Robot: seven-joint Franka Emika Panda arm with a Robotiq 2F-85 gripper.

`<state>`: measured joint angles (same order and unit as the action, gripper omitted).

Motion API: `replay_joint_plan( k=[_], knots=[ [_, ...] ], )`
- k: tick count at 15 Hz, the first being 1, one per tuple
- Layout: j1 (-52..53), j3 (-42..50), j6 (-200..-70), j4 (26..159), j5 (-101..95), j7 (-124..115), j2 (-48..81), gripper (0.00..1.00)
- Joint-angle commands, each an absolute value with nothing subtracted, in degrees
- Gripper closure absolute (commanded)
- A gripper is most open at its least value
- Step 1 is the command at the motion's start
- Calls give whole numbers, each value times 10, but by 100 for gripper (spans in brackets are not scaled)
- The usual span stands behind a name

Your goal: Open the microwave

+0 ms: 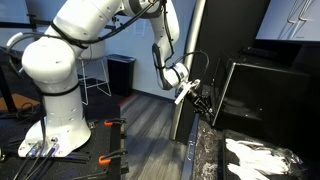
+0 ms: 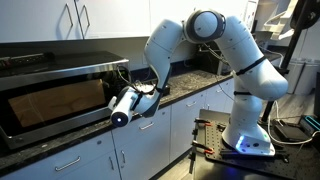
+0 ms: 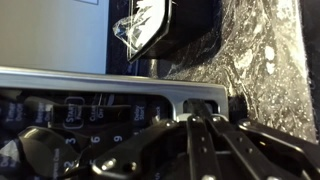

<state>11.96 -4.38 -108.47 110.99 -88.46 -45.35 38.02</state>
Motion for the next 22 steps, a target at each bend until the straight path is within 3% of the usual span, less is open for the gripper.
replay_joint_plan(
  k=[1,22],
  knots=[
    [87,-37,-1105,1102,-916,-456,381,100],
    [82,-62,-1145,1055,-908,-366,400,100]
  ],
)
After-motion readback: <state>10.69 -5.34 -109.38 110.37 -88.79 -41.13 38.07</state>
